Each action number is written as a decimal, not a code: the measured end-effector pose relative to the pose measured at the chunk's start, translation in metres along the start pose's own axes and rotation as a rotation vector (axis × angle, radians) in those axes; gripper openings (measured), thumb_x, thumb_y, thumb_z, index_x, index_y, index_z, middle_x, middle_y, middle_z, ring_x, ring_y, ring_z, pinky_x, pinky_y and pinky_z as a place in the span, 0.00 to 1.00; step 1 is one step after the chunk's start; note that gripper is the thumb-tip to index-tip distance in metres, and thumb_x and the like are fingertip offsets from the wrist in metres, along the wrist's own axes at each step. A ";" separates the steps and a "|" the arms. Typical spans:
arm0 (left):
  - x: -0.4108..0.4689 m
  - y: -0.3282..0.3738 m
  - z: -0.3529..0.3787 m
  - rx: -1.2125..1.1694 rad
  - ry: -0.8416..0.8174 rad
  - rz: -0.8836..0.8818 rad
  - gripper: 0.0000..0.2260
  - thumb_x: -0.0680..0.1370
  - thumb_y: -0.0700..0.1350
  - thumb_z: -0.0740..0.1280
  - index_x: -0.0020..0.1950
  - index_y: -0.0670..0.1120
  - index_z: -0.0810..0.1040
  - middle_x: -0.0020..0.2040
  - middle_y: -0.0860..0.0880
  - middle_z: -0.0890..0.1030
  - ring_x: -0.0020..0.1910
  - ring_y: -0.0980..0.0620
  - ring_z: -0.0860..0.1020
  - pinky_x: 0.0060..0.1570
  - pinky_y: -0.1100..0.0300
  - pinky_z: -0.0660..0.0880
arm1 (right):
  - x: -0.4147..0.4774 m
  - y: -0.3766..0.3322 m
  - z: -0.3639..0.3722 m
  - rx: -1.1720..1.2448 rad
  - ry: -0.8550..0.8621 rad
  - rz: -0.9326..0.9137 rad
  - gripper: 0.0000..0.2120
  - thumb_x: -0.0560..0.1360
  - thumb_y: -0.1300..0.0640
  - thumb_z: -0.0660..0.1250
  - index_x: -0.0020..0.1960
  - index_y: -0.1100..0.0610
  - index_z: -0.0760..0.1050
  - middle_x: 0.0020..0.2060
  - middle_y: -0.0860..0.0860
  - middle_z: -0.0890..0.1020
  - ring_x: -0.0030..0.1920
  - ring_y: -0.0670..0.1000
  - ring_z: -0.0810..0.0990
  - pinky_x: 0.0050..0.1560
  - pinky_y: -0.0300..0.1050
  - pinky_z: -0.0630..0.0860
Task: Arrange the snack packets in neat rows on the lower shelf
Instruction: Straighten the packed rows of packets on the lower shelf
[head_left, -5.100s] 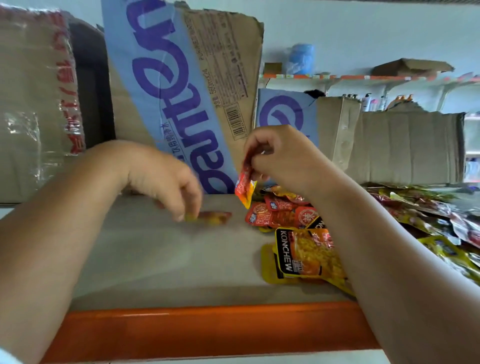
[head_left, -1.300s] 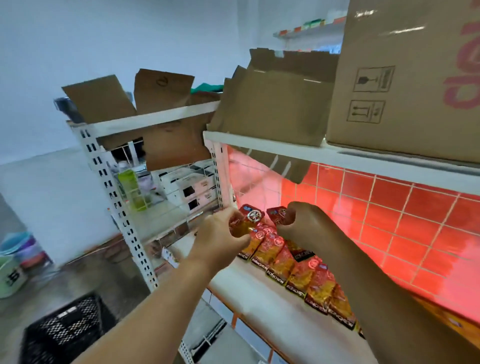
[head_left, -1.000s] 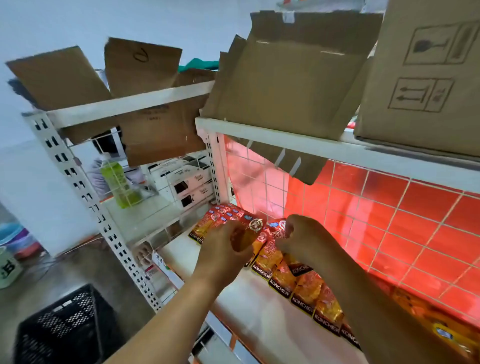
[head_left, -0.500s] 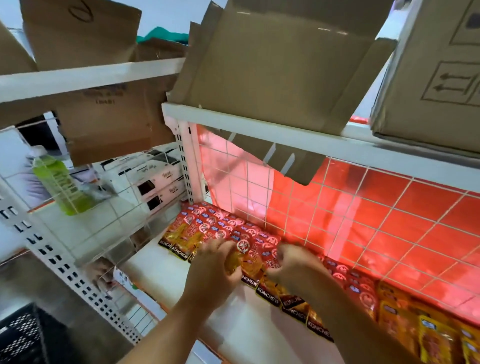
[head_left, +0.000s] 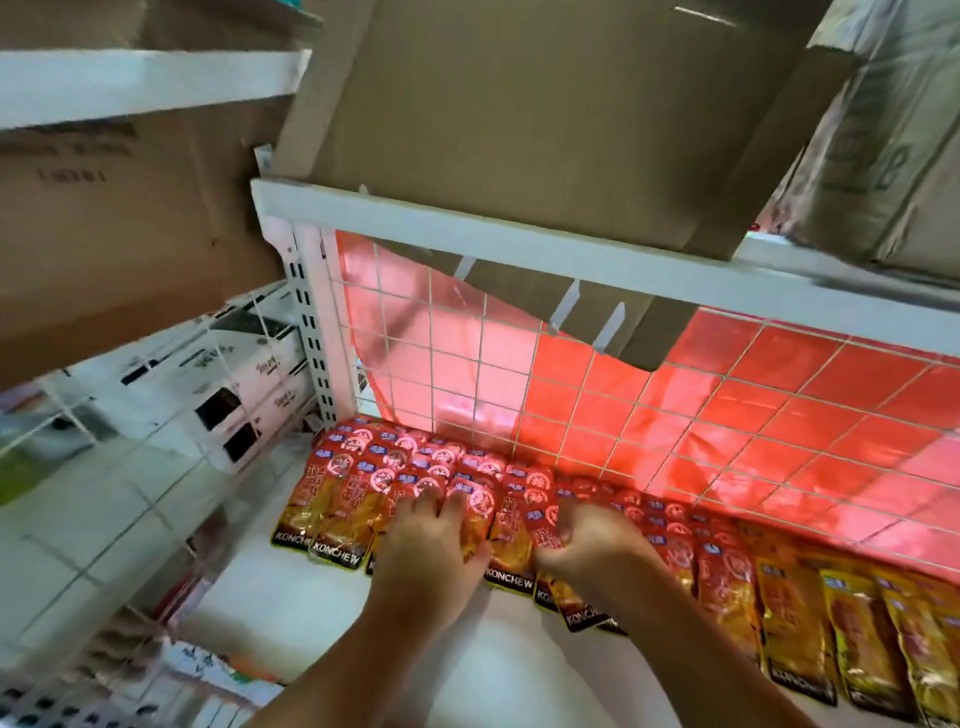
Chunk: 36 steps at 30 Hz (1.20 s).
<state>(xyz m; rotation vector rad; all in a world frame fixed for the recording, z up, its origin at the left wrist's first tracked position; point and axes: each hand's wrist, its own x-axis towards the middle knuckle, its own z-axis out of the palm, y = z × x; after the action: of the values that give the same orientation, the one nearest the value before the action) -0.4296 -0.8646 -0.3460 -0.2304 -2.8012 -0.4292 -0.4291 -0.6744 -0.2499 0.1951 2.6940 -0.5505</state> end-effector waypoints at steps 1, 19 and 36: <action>0.000 -0.003 0.000 0.009 0.009 0.021 0.27 0.68 0.62 0.74 0.62 0.49 0.81 0.51 0.48 0.82 0.49 0.46 0.79 0.44 0.53 0.80 | -0.001 -0.003 0.002 -0.010 0.024 0.012 0.14 0.71 0.42 0.70 0.49 0.49 0.74 0.43 0.48 0.80 0.42 0.48 0.78 0.37 0.42 0.71; -0.007 -0.051 0.015 -0.084 0.007 0.413 0.24 0.74 0.59 0.68 0.68 0.53 0.78 0.68 0.53 0.77 0.60 0.45 0.73 0.60 0.42 0.69 | 0.006 -0.043 0.059 0.077 0.255 0.233 0.15 0.72 0.39 0.68 0.52 0.48 0.74 0.44 0.48 0.79 0.45 0.50 0.78 0.49 0.47 0.77; -0.006 -0.052 0.015 -0.130 -0.010 0.404 0.21 0.73 0.58 0.66 0.65 0.53 0.81 0.67 0.52 0.78 0.59 0.43 0.74 0.60 0.42 0.68 | 0.022 -0.051 0.072 -0.013 0.257 0.317 0.29 0.75 0.37 0.68 0.68 0.54 0.69 0.69 0.58 0.69 0.64 0.60 0.76 0.61 0.50 0.75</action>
<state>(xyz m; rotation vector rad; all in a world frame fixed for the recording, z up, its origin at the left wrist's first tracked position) -0.4384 -0.9096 -0.3757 -0.8084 -2.6423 -0.5088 -0.4356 -0.7491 -0.3019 0.7197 2.8261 -0.4344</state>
